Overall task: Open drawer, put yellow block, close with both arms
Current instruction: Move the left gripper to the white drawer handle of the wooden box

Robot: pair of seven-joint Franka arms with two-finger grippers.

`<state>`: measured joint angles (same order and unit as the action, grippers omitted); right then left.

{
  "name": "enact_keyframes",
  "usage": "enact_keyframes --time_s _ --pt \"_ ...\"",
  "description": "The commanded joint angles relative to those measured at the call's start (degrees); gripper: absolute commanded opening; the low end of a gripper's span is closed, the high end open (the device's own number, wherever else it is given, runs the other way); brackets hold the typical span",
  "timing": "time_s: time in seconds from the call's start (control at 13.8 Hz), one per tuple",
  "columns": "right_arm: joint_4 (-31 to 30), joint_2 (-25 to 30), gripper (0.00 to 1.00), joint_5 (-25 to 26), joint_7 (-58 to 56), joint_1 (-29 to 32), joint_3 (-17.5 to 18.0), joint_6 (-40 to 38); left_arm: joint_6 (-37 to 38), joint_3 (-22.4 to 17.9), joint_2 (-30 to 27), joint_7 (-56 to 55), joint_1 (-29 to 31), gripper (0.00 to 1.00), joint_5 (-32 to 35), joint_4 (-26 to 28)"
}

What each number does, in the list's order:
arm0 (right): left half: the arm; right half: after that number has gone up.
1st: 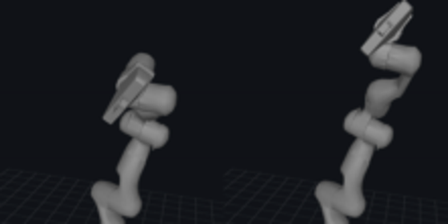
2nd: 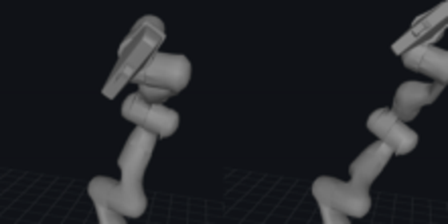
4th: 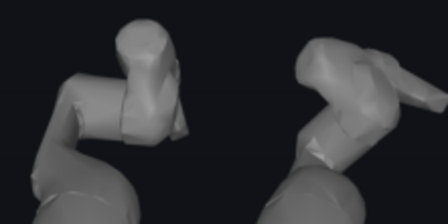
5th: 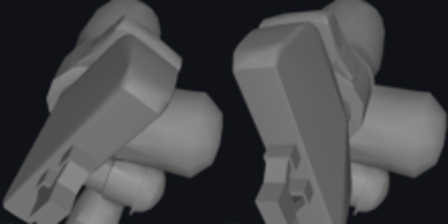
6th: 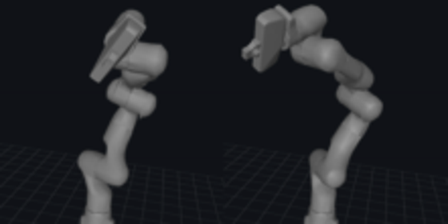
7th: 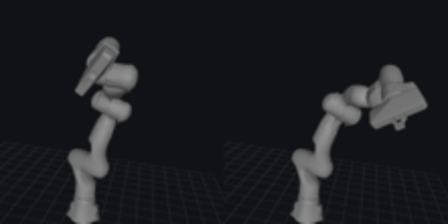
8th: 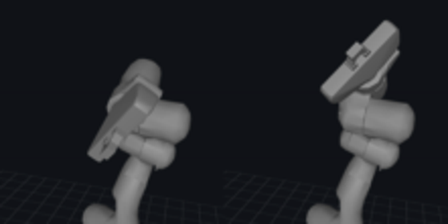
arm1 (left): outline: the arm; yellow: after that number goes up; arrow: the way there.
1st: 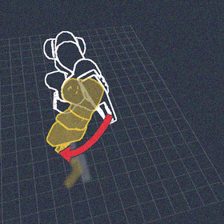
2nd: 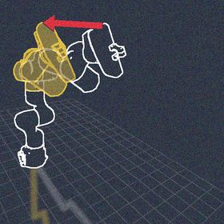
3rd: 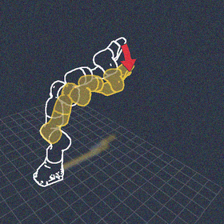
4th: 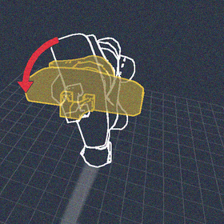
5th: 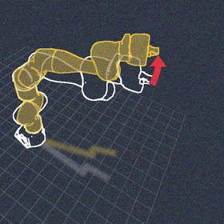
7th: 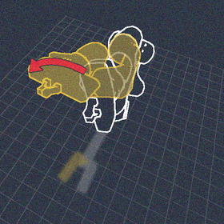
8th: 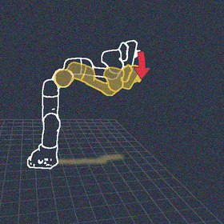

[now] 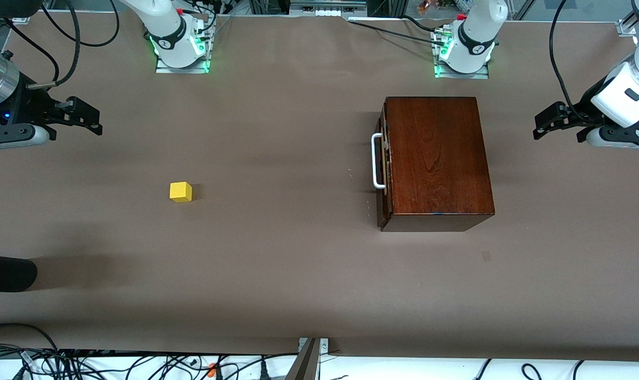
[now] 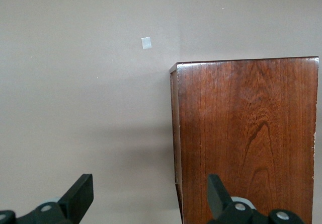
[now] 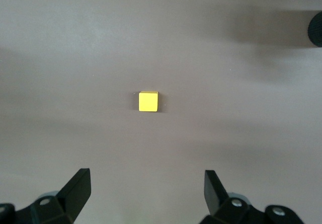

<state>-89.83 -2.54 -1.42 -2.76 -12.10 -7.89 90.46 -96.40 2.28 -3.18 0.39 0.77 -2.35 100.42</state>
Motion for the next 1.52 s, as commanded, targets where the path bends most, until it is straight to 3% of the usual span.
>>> enact_keyframes --time_s 0.0,0.43,0.72,1.09,1.23,1.45 --pt "1.5 -0.6 1.0 -0.3 -0.1 0.4 0.2 -0.8 -0.1 0.5 -0.1 1.6 0.3 1.0 0.5 0.0" --pt "1.5 -0.6 1.0 -0.3 -0.1 0.4 0.2 -0.8 2.5 0.7 1.4 1.6 0.3 1.0 -1.0 -0.3" --pt "1.5 -0.6 1.0 -0.3 -0.1 0.4 0.2 -0.8 8.2 2.6 6.0 1.8 -1.1 1.0 -3.4 -5.1" --pt "1.5 -0.6 1.0 -0.3 -0.1 0.4 0.2 -0.8 3.5 13.5 13.0 -3.7 -1.8 1.0 -3.0 -7.6" --pt "1.5 -0.6 1.0 -0.3 -0.1 0.4 0.2 -0.8 3.3 16.5 15.6 -9.0 -5.1 1.0 -1.1 -9.4" --pt "1.5 -0.6 1.0 -0.3 -0.1 0.4 0.2 -0.8 0.7 16.5 18.7 -20.8 -15.9 1.0 6.9 -9.5"
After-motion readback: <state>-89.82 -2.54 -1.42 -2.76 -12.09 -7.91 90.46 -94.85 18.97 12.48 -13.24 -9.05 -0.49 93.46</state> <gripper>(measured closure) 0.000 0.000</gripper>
